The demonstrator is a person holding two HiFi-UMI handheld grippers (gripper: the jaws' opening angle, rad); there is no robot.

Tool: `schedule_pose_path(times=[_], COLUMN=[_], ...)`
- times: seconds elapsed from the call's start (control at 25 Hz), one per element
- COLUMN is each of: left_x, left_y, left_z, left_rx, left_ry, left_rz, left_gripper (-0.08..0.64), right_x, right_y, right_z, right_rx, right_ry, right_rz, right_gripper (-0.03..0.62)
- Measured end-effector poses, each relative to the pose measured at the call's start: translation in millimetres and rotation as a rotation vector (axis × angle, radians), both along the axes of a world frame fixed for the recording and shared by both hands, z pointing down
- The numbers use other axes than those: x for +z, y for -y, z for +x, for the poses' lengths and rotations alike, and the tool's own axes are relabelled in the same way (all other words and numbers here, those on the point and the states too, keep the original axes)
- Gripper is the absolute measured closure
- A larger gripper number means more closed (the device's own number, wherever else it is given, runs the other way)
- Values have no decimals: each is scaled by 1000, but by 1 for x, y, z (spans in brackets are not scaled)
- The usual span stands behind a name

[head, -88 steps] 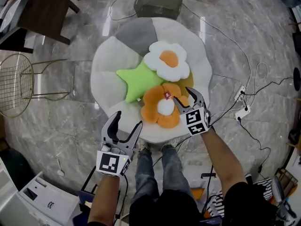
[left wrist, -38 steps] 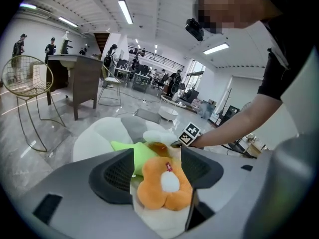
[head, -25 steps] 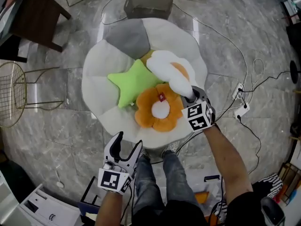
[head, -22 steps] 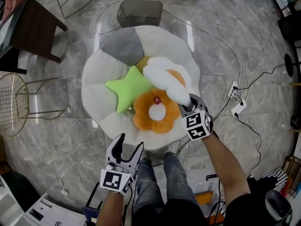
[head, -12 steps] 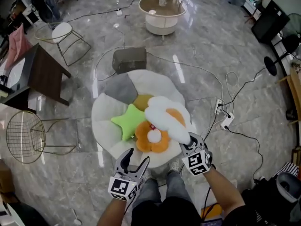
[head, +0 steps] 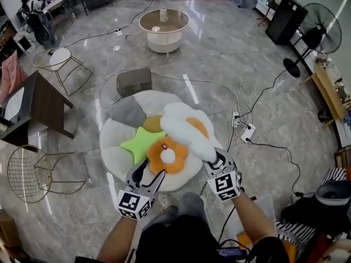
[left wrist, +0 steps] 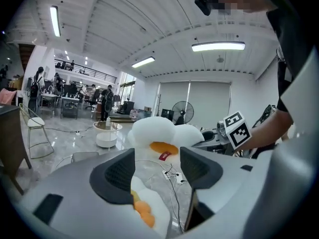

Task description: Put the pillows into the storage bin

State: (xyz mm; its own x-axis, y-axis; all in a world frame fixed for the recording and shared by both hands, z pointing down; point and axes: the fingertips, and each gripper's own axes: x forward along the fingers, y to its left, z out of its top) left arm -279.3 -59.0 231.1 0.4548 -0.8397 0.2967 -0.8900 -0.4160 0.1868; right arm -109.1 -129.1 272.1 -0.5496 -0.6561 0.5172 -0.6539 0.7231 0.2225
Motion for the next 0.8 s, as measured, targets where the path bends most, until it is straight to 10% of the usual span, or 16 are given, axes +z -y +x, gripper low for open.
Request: schedule_pose_path(times=[0.8], left_x=[-12], left_y=[-55], left_z=[284], left_rx=[411], left_ry=[-40], left_rz=[-6], left_gripper=[259], right_x=[-2], right_y=[-167], right_z=[266], right_rx=[479], right_ry=[45], right_rz=[-62], right_gripper=[430])
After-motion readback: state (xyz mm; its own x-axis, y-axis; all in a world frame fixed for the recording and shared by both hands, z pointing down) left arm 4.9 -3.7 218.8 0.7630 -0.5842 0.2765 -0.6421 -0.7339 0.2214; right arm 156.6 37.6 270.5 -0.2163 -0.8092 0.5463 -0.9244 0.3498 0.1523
